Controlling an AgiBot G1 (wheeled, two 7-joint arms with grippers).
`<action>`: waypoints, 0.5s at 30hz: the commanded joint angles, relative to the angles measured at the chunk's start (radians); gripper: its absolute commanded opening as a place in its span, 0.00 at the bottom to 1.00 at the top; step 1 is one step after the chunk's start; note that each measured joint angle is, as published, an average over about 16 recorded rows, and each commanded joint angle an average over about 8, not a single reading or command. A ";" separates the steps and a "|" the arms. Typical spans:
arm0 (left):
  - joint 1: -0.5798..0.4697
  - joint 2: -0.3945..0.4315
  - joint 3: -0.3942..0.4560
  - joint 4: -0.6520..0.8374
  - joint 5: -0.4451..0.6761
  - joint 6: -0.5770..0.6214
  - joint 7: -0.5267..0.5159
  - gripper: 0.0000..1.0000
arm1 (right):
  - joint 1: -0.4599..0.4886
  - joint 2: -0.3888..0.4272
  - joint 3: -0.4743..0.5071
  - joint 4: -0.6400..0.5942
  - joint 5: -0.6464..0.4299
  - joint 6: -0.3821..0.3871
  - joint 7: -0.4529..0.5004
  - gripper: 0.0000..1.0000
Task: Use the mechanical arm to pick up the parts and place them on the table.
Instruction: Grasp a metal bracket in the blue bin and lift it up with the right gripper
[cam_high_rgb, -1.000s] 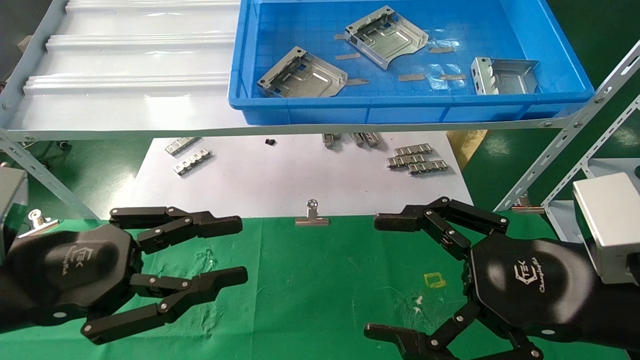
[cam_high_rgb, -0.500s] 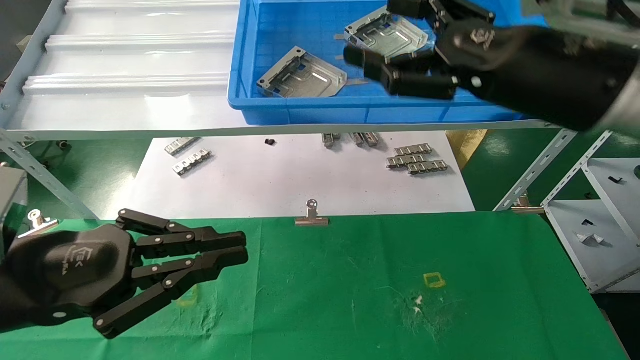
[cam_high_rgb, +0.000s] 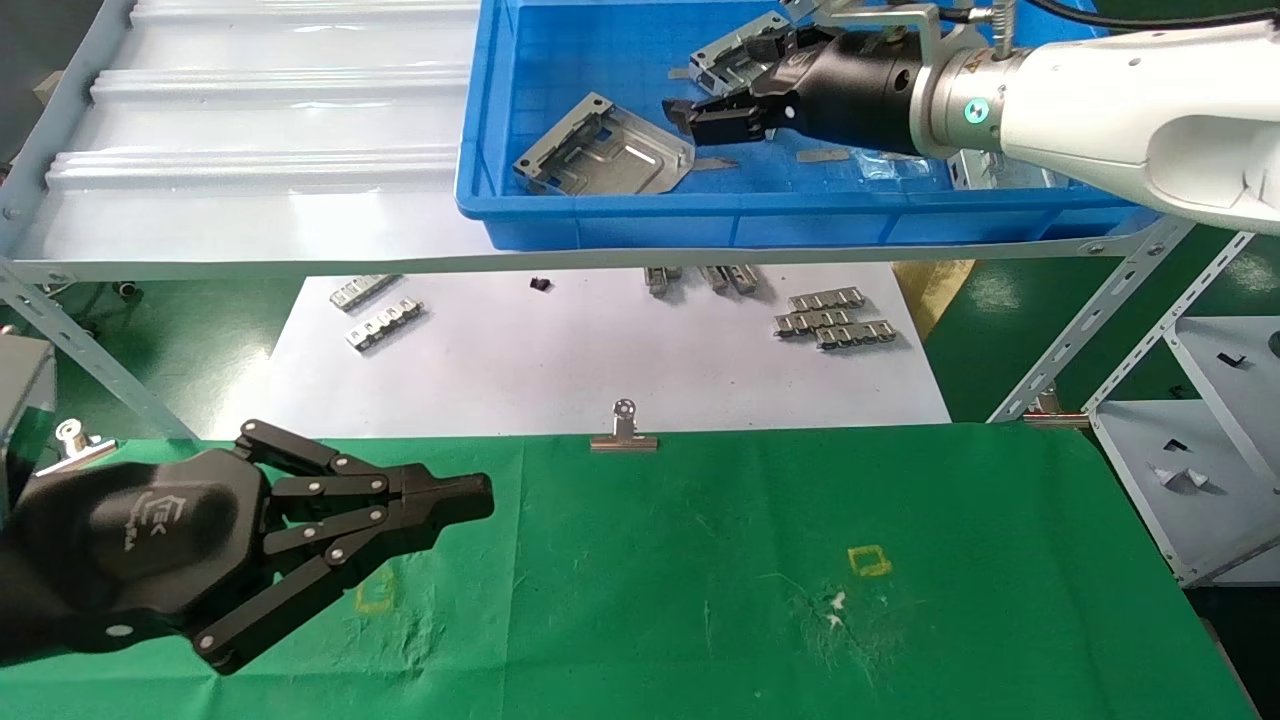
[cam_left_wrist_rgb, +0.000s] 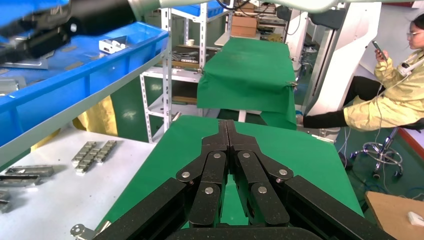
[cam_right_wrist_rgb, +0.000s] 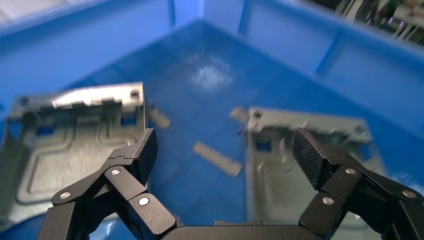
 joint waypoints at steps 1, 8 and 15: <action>0.000 0.000 0.000 0.000 0.000 0.000 0.000 0.00 | 0.038 -0.037 -0.025 -0.080 -0.038 0.013 -0.008 0.09; 0.000 0.000 0.000 0.000 0.000 0.000 0.000 0.50 | 0.078 -0.079 -0.038 -0.177 -0.055 0.058 -0.017 0.00; 0.000 0.000 0.000 0.000 0.000 0.000 0.000 1.00 | 0.080 -0.089 -0.048 -0.205 -0.059 0.081 -0.009 0.00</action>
